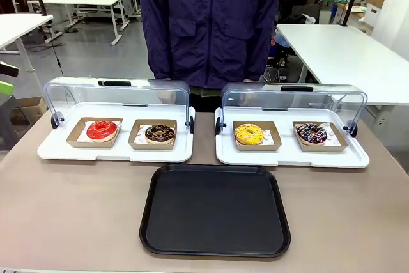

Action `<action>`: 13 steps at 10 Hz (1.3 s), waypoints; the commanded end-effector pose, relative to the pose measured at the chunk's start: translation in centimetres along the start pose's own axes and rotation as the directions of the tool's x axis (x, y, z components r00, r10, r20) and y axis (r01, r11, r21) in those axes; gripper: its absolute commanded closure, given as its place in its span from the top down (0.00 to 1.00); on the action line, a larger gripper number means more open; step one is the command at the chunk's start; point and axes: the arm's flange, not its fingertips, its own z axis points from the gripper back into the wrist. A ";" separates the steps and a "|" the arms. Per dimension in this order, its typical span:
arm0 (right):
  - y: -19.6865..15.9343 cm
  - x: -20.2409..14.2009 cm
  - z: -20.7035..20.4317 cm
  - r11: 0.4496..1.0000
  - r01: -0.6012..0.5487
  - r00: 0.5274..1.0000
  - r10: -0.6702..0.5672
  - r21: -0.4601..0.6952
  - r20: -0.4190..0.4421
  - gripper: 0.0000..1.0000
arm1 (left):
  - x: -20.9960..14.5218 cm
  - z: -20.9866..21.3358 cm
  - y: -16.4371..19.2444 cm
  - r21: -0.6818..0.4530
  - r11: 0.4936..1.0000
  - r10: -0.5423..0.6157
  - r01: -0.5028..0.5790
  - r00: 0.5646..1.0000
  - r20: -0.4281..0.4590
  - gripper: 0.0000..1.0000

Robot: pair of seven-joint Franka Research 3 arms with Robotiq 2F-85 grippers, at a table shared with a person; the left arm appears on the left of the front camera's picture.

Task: Move the second donut from the left to the tray.
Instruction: Pick up the Paper togo box containing the Donut indicated by the person and place it on the Handle tray.

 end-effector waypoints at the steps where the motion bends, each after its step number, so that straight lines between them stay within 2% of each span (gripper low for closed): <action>1: -0.3 0.2 0.1 1.000 -0.027 0.999 0.027 0.003 0.021 1.00 | -0.1 -0.1 0.0 0.000 1.000 -0.025 0.025 0.999 0.034 1.00; 13: -0.3 0.2 0.1 1.000 -0.027 0.999 0.027 0.003 0.021 1.00 | -0.1 -0.1 0.0 0.000 1.000 -0.025 0.025 0.999 0.034 1.00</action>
